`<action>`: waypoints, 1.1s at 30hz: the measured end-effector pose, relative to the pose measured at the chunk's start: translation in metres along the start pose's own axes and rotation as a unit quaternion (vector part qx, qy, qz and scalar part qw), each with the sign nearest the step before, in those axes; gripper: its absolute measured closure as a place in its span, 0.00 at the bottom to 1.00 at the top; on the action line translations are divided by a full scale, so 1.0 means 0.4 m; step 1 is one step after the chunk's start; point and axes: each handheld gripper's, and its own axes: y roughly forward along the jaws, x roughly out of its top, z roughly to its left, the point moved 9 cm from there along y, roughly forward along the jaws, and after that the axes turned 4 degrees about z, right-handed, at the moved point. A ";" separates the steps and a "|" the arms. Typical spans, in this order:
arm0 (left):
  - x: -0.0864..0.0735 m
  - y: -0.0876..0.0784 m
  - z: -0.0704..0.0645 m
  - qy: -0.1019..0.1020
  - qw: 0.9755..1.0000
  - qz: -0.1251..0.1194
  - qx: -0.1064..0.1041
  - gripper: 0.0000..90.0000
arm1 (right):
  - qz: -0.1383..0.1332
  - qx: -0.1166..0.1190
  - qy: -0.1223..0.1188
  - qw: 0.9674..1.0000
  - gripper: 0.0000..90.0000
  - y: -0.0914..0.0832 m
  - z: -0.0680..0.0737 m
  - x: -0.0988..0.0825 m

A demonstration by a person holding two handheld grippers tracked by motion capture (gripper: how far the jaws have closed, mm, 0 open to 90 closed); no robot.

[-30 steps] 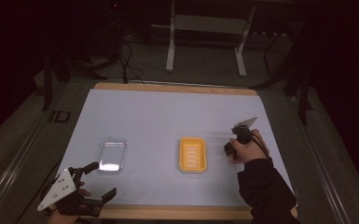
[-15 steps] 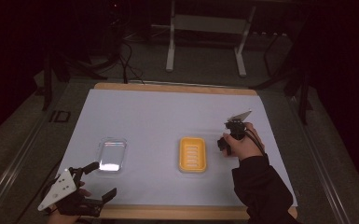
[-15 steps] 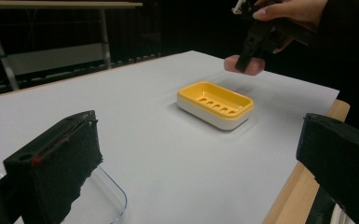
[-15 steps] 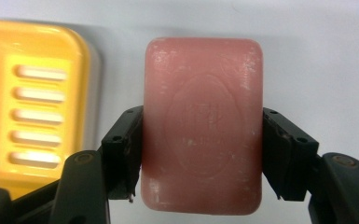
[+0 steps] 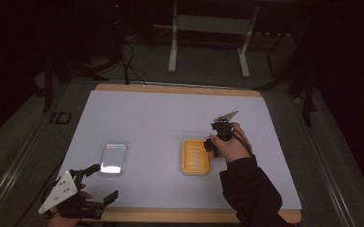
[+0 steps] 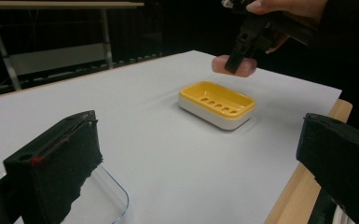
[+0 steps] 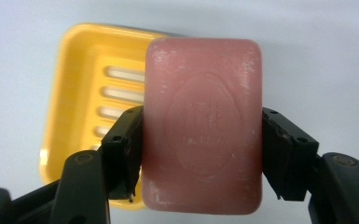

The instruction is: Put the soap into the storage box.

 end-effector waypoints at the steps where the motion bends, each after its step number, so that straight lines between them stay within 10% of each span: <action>1: 0.000 0.000 0.000 0.000 1.000 0.000 0.000 0.00 | 0.003 0.002 -0.002 1.000 0.42 0.001 0.012 0.000; 12: -0.001 0.000 -0.001 0.003 1.000 0.001 0.002 0.00 | 0.013 0.023 -0.008 1.000 0.42 0.047 0.101 -0.014; 33: -0.001 0.000 -0.004 0.007 1.000 0.003 -0.001 0.00 | 0.041 0.024 -0.026 0.999 0.30 0.113 0.144 -0.025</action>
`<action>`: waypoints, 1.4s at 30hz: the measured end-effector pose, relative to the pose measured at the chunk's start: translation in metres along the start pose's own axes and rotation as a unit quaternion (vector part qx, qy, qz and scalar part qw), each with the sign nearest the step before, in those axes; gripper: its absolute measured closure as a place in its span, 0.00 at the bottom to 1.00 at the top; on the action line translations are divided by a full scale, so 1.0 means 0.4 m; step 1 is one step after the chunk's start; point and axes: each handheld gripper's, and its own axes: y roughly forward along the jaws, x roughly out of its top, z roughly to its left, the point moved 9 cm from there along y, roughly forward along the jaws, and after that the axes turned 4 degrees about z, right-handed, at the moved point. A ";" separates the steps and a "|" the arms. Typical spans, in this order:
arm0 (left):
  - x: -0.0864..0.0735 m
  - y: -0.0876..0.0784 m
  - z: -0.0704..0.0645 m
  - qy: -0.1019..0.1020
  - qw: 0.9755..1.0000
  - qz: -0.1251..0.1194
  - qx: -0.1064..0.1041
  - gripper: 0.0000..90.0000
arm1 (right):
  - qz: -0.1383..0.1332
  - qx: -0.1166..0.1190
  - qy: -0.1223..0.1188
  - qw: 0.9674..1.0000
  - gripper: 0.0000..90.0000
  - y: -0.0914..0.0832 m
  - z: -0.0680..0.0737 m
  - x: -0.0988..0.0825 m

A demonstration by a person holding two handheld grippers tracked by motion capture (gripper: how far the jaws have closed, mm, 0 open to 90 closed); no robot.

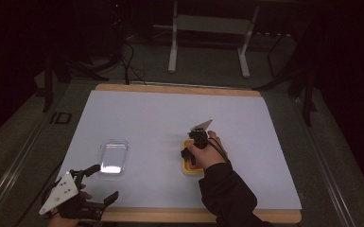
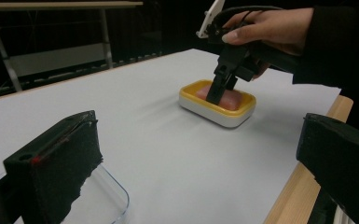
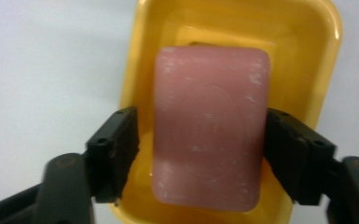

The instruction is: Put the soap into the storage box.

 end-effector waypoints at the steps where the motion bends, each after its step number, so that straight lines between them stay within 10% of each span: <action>1: 0.000 0.000 0.000 0.000 1.000 0.000 0.000 0.00 | -0.002 0.000 -0.001 1.000 0.30 -0.005 0.001 0.002; 14: -0.001 0.003 -0.001 0.000 1.000 0.003 -0.002 0.00 | -0.036 -0.028 -0.032 0.998 0.30 -0.076 -0.013 0.020; 20: -0.002 0.004 -0.002 0.001 1.000 0.004 -0.003 0.00 | -0.063 0.002 -0.062 0.996 0.25 -0.117 -0.015 0.017; 42: -0.008 0.012 -0.001 0.003 1.000 0.012 -0.001 0.00 | -0.130 0.008 -0.083 0.988 0.28 -0.173 -0.153 -0.039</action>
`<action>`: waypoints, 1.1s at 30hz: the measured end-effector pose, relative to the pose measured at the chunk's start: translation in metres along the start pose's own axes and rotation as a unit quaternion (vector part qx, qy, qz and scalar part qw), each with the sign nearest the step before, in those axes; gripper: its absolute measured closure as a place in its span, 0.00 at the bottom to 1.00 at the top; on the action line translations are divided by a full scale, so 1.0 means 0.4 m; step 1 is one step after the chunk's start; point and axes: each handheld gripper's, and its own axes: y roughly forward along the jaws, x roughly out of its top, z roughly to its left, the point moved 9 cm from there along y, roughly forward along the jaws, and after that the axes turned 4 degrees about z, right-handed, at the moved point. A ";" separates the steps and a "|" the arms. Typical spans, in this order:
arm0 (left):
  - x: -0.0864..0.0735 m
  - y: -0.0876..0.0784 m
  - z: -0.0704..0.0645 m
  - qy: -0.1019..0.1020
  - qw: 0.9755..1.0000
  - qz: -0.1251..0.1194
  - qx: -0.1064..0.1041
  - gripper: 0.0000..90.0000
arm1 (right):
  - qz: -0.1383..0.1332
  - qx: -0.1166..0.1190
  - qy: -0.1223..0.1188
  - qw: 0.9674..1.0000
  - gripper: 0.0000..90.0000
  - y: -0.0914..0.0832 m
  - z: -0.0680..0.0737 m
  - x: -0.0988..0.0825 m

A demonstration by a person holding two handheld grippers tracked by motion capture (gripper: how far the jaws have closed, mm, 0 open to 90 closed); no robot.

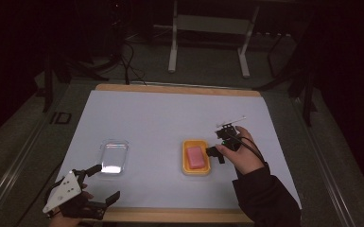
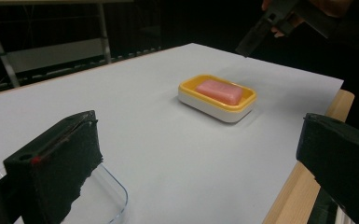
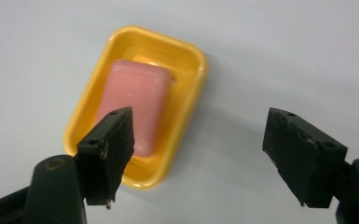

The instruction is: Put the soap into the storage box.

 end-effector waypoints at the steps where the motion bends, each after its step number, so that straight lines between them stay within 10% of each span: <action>1: 0.000 0.001 0.000 0.000 1.000 0.000 0.000 0.00 | -0.005 0.000 0.002 1.000 0.28 -0.003 -0.009 -0.005; 17: -0.004 0.007 0.003 -0.001 1.000 0.005 0.003 0.00 | -0.057 -0.009 0.022 0.998 0.27 0.002 -0.128 -0.099; 33: -0.008 0.013 0.003 0.000 1.000 0.011 0.003 0.00 | -0.125 0.008 0.021 0.992 0.27 -0.012 -0.150 -0.162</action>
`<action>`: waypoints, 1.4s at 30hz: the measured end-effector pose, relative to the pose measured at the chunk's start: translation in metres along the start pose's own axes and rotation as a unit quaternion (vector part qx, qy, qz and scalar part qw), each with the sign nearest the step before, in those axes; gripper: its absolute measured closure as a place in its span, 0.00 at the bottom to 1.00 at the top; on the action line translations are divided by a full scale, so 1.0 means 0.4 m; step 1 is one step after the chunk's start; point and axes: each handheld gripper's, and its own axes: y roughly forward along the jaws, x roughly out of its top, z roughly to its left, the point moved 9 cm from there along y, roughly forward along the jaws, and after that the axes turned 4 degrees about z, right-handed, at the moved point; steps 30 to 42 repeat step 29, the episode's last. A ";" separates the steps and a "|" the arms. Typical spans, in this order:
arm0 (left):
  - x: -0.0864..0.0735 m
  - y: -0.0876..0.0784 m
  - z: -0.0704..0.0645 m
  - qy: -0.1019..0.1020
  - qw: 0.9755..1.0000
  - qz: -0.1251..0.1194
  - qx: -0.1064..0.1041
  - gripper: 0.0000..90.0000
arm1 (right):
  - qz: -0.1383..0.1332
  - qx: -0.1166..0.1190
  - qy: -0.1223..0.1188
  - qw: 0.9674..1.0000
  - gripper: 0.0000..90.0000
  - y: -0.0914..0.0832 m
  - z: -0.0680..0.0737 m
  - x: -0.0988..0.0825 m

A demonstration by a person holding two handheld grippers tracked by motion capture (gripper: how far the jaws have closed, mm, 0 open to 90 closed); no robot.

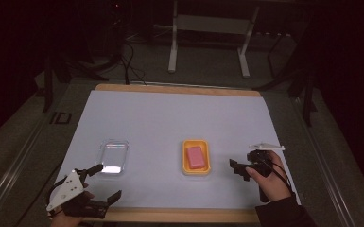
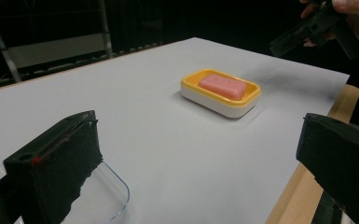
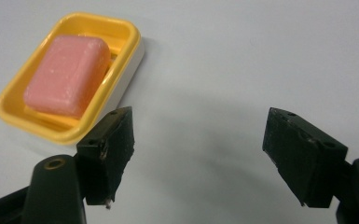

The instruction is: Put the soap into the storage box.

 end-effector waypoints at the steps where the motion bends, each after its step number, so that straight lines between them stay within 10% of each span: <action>1: 0.000 0.000 0.000 0.000 1.000 0.000 0.000 0.00 | -0.003 0.003 0.003 1.000 0.27 -0.003 -0.002 -0.010; 42: 0.002 -0.001 0.004 -0.001 1.000 0.000 0.010 0.00 | -0.015 0.019 -0.002 1.000 0.26 0.019 -0.021 -0.089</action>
